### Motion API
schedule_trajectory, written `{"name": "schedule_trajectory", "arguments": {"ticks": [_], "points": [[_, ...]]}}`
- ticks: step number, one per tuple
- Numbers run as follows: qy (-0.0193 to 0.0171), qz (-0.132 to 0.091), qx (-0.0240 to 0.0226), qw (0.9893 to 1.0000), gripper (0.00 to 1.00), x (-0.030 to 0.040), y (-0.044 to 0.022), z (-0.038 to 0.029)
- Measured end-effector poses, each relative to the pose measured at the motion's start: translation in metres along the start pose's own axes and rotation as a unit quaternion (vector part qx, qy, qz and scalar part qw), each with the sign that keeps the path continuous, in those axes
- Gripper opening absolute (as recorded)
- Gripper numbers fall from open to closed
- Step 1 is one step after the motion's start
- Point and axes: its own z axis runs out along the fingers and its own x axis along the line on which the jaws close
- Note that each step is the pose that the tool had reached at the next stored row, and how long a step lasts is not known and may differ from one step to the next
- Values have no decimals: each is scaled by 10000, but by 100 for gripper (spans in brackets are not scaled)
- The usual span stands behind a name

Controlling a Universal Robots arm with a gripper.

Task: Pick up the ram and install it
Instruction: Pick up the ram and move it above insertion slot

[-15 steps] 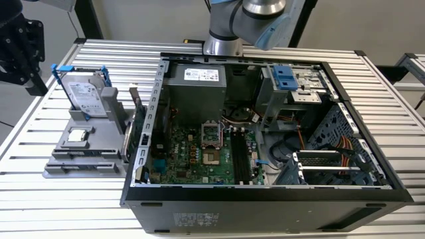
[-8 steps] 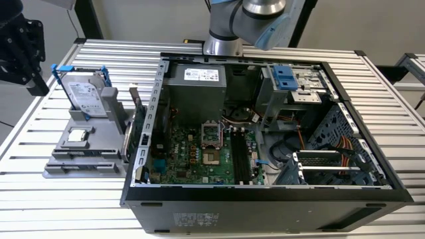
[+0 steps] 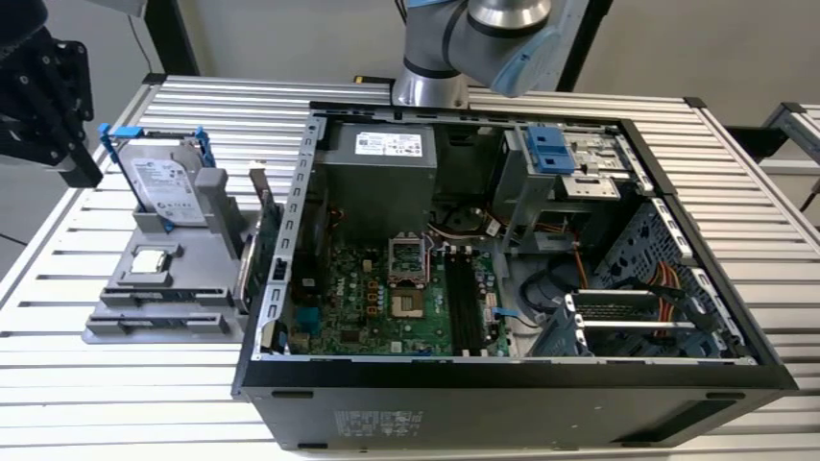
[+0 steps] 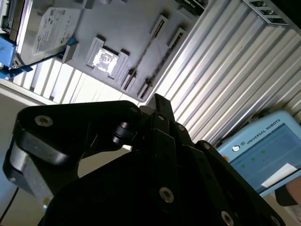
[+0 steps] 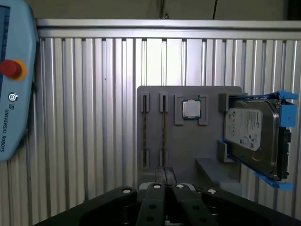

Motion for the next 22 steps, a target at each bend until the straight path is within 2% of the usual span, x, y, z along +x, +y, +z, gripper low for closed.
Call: {"name": "schedule_trajectory", "arguments": {"ticks": [14, 22], "points": [[0, 1, -11, 10000, 0, -1, 0, 1], [6, 1, -11, 10000, 0, 0, 0, 27]]}}
